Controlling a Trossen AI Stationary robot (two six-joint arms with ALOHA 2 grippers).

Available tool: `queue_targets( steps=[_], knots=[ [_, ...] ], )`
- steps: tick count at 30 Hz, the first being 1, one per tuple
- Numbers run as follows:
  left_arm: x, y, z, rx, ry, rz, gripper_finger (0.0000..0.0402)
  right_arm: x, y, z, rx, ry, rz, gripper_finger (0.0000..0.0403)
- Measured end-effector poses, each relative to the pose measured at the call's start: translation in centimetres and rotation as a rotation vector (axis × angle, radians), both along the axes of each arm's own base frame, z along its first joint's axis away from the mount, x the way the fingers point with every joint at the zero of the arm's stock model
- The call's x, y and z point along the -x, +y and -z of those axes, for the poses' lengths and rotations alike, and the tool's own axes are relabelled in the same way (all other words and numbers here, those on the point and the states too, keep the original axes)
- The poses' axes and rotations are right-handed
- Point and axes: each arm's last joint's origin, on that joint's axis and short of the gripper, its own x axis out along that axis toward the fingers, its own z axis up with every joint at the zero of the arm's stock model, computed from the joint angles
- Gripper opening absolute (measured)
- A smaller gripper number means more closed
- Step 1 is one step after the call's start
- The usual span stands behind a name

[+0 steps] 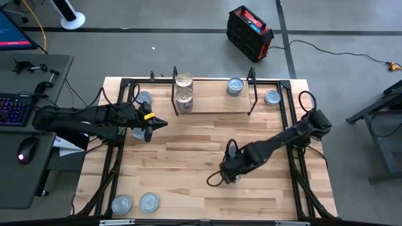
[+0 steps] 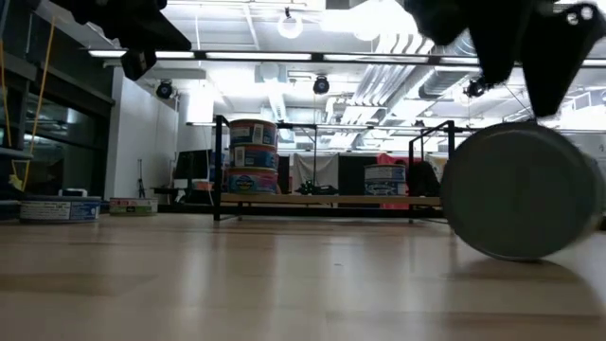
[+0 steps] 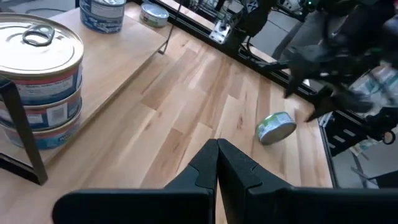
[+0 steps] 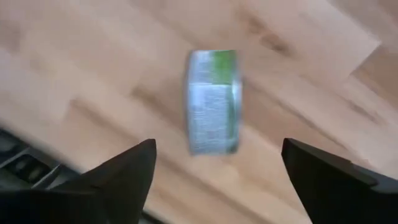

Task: Stack canned seafood by type on shelf
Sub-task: Put the green white tuna can on the shelf

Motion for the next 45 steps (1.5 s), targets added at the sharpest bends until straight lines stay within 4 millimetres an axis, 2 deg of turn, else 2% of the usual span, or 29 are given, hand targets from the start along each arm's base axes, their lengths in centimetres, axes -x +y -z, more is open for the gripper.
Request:
queue_targets(
  steps=[3, 8, 16, 20, 22, 26, 32, 35, 37, 41, 45],
  knots=[
    [0.0, 0.0, 0.0, 0.005, 0.000, 0.008, 0.0001, -0.3, -1.1, 1.5, 0.003, 0.000, 0.035, 0.0343],
    [0.0, -0.1, 0.0, 0.042, -0.003, 0.018, 0.0001, -1.4, -2.1, 3.2, -0.043, -0.089, -0.018, 0.0344],
    [0.0, -0.1, 0.0, 0.047, -0.003, 0.016, 0.0001, -1.2, -4.7, 5.4, 0.058, -0.069, 0.008, 0.0337],
    [0.0, -0.1, 0.0, 0.041, -0.003, 0.018, 0.0001, -1.4, -5.4, 5.9, 0.057, -0.085, -0.004, 0.0283],
    [0.0, -0.1, 0.0, 0.041, -0.003, 0.017, 0.0001, -1.7, -5.7, 5.9, 0.044, -0.107, -0.011, 0.0237],
    [0.0, -0.1, 0.0, 0.041, -0.003, 0.018, 0.0001, -2.0, -5.9, 5.3, 0.026, -0.113, -0.029, 0.0116],
    [0.0, -0.1, 0.1, 0.040, 0.012, 0.017, 0.0001, -1.3, -4.3, 1.0, -0.009, -0.230, -0.033, 0.0110],
    [0.1, -0.1, 0.2, 0.040, 0.025, 0.018, 0.0001, -0.4, -3.9, 2.0, 0.012, -0.213, 0.114, 0.0110],
    [0.2, -0.1, 0.4, 0.041, 0.041, 0.017, 0.0001, -0.7, -4.0, 3.4, 0.024, -0.298, 0.264, 0.0110],
    [0.4, -0.2, 0.8, 0.057, 0.088, 0.030, 0.0001, -2.6, -5.4, 6.2, -0.016, -0.741, 0.721, 0.0110],
    [0.6, -0.3, 1.2, 0.080, 0.131, 0.048, 0.0001, -2.2, -8.0, 8.5, 0.173, -1.084, 1.155, 0.0110]
  ],
)
